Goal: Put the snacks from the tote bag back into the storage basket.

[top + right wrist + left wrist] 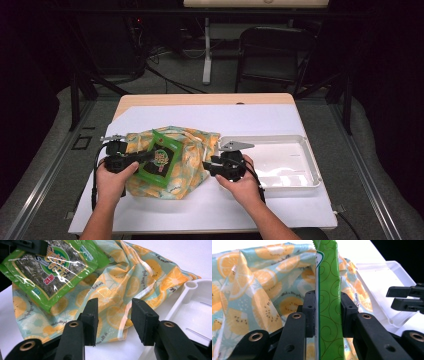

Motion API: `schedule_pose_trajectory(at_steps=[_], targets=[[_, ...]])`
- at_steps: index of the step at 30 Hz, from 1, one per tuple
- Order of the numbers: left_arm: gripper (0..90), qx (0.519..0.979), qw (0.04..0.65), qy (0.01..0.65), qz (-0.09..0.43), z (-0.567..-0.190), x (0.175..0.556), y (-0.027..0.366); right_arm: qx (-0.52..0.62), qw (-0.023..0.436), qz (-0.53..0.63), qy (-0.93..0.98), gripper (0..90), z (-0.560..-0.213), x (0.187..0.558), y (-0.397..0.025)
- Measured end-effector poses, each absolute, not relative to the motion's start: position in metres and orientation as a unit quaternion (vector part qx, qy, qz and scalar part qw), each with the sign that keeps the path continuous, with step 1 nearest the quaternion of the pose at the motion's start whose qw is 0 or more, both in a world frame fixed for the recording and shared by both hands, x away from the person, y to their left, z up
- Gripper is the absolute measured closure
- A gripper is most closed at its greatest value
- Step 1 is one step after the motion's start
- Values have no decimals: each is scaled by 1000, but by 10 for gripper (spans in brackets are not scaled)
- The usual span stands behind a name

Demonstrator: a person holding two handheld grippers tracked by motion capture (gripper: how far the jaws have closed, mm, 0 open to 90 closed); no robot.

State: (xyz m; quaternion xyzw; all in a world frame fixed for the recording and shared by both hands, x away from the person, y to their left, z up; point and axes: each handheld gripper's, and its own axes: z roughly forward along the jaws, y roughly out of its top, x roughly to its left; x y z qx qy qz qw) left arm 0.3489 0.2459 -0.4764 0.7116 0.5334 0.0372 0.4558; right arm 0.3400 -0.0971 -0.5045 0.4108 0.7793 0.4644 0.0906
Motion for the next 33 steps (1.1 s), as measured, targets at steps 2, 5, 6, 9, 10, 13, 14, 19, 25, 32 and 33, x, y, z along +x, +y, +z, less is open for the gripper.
schedule_pose_trajectory(at_steps=[2, 5, 6, 9, 10, 13, 14, 19, 25, 32, 33], targets=[[720, 708, 460, 534, 42, -474, 347, 247, 410, 90, 463, 781, 574, -505, 340, -97], [720, 706, 467, 531, 46, -469, 345, 249, 410, 90, 465, 779, 572, -505, 340, -97], [720, 706, 468, 530, 48, -467, 344, 249, 410, 90, 465, 779, 571, -505, 340, -97], [720, 707, 472, 524, 53, -461, 341, 250, 408, 88, 466, 780, 566, -505, 339, -97], [720, 703, 478, 523, 58, -459, 340, 249, 408, 88, 465, 781, 566, -505, 339, -97], [719, 704, 482, 518, 63, -453, 337, 249, 405, 88, 463, 784, 563, -505, 338, -96], [720, 703, 485, 516, 67, -451, 336, 248, 404, 87, 463, 784, 563, -505, 338, -96], [719, 702, 495, 506, 76, -442, 330, 247, 403, 83, 466, 783, 563, -505, 338, -95], [719, 702, 505, 494, 88, -432, 324, 244, 401, 84, 468, 783, 562, -506, 337, -95], [720, 702, 509, 487, 98, -428, 320, 240, 392, 81, 467, 788, 558, -508, 337, -92], [719, 701, 510, 489, 98, -428, 320, 239, 390, 81, 465, 791, 557, -508, 336, -91]])
